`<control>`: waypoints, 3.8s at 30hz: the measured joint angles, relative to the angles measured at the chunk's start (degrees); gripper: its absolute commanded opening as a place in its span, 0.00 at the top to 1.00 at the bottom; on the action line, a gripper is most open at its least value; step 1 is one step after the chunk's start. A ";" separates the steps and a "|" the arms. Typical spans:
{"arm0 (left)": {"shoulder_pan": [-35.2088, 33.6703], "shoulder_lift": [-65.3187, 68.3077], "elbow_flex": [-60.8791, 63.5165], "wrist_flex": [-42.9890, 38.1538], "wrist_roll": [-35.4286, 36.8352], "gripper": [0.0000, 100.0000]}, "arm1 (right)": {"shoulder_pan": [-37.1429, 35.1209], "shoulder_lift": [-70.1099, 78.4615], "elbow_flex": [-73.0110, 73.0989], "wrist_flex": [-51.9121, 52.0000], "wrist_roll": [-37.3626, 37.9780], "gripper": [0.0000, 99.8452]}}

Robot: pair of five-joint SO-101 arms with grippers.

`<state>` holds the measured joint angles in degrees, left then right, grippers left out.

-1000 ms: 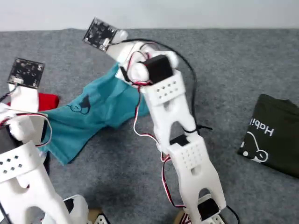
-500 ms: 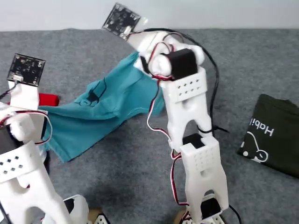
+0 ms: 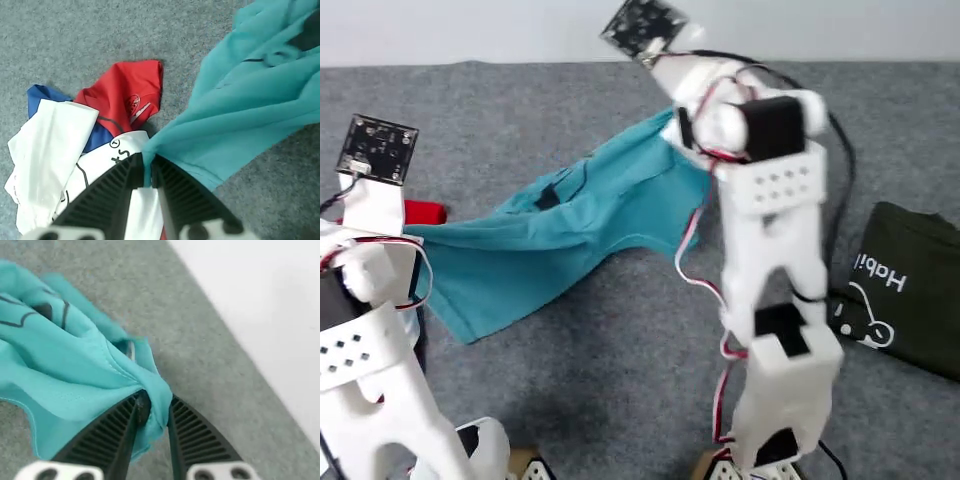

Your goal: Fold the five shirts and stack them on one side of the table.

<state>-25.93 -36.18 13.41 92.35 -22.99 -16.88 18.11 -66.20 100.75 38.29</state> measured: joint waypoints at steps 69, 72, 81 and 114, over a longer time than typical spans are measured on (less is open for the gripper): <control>0.00 0.00 3.08 -0.88 0.00 0.99 | -16.79 17.23 47.03 -2.55 -17.41 0.71; 0.00 0.00 4.31 -0.88 0.00 0.99 | -16.79 19.43 46.77 -2.55 -17.67 0.71; 0.00 0.00 5.10 -1.58 0.00 0.99 | -17.41 25.23 42.11 -5.19 -19.34 0.72; 5.54 0.00 -2.73 -0.18 4.04 0.99 | -9.41 2.55 34.73 -0.26 -14.07 0.99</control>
<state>-20.40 -36.18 10.68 92.18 -18.95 -26.29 20.66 -31.47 100.48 24.22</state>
